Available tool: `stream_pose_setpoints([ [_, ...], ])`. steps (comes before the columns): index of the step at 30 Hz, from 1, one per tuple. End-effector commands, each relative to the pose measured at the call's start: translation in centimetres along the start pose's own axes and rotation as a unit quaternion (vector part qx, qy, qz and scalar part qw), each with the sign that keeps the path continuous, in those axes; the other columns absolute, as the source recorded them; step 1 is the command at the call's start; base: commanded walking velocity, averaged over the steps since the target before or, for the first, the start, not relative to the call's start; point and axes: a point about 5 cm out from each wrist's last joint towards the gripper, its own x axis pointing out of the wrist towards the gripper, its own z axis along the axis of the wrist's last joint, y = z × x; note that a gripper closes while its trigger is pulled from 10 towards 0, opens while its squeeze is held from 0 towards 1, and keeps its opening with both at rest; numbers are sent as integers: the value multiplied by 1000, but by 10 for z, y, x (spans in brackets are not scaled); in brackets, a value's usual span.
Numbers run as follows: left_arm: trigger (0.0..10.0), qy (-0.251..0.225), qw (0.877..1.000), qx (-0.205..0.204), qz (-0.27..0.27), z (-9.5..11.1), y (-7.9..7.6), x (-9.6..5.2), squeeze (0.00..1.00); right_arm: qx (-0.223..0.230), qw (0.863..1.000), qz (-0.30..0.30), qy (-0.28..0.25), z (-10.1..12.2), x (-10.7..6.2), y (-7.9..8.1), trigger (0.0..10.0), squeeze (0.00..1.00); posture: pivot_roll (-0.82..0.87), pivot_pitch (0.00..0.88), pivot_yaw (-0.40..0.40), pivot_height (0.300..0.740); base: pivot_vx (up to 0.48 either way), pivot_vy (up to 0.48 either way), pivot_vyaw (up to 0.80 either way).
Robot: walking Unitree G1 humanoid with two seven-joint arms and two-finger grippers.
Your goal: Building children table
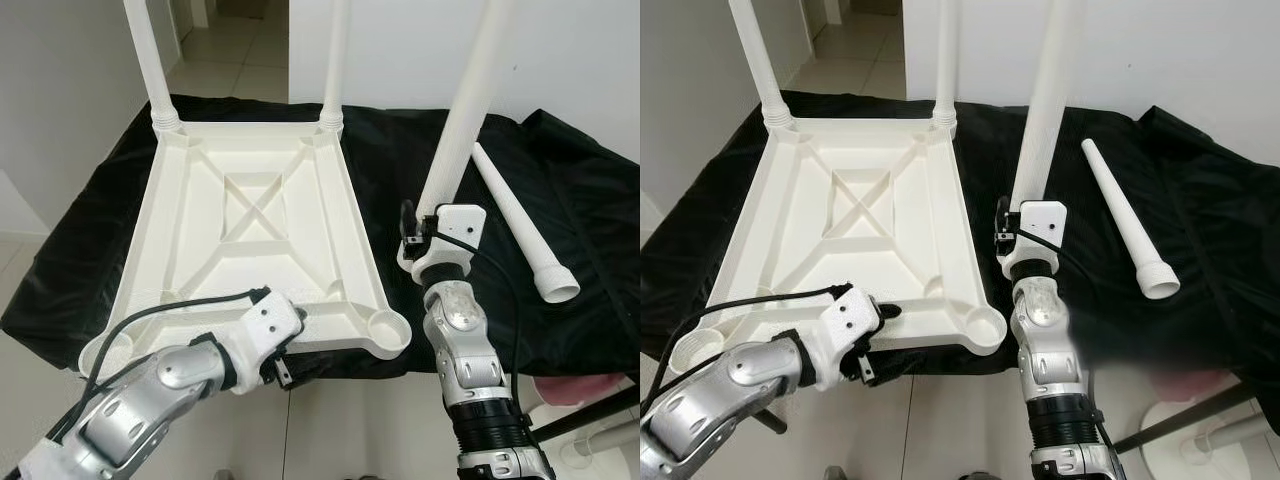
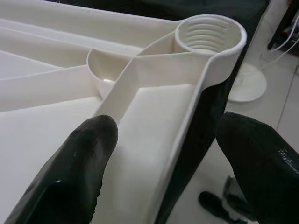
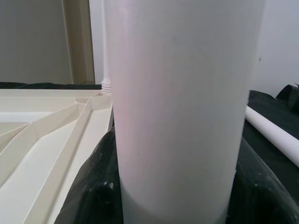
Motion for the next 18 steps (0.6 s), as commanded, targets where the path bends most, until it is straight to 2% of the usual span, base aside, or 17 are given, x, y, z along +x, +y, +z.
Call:
stream_pose_setpoints([
  [1,10000,26,1000,-5,16,-10,0,10,0,0,1000,-4,-7,5,4,0,10000,0,-5,100,-26,740,0,0,0],
  [6,10000,25,999,1,40,-10,6,21,0,1,1000,-8,-7,5,4,-1,10000,0,-9,103,-23,740,0,0,0],
  [8,10000,18,997,-16,72,-10,15,26,0,2,1000,-9,-8,5,4,0,10000,0,-11,103,-19,740,0,0,0],
  [11,10000,28,995,-17,94,-13,22,30,0,4,1000,-10,-8,6,4,0,10000,0,-10,103,-18,740,0,0,0],
  [15,10000,33,994,-2,108,-13,28,36,0,4,1000,-11,-7,5,4,0,10000,0,-7,102,-15,740,0,0,0],
  [18,10000,23,992,-10,121,-9,32,43,0,6,1000,-11,-7,5,3,0,10000,0,-8,102,-14,740,0,0,0],
])
